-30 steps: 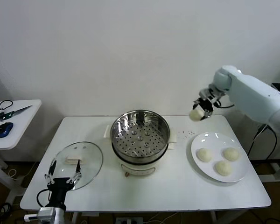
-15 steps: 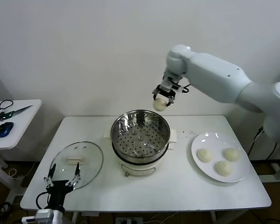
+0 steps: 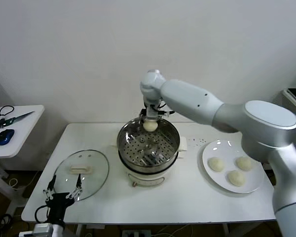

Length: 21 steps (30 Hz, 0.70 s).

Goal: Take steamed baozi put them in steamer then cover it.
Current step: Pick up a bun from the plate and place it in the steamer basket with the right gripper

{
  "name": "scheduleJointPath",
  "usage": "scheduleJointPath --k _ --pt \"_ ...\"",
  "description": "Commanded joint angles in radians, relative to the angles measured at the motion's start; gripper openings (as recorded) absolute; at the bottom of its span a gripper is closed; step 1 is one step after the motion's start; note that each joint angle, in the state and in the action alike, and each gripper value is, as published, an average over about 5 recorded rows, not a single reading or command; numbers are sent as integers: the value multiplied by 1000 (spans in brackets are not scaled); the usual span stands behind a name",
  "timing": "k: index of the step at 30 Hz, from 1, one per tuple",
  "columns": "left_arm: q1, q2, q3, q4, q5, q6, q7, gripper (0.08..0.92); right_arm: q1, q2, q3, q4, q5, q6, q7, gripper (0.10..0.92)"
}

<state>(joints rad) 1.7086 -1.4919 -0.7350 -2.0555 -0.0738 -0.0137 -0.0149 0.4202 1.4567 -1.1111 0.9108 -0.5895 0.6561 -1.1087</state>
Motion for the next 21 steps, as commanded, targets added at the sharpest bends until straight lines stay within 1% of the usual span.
scheduleJointPath --k 1,10,16,21 --pt "1 1 -1 3 -5 -1 0 823 -54 39 6 3 -118 35 19 691" --pt "3 -1 0 6 -3 -4 -2 823 -68 50 2 -49 -102 21 24 701" --pt "4 -4 2 6 2 -6 -2 823 -68 41 0 -39 -105 10 25 804" --pt "4 -5 4 11 4 -5 -3 823 -65 29 16 -17 -125 9 20 822"
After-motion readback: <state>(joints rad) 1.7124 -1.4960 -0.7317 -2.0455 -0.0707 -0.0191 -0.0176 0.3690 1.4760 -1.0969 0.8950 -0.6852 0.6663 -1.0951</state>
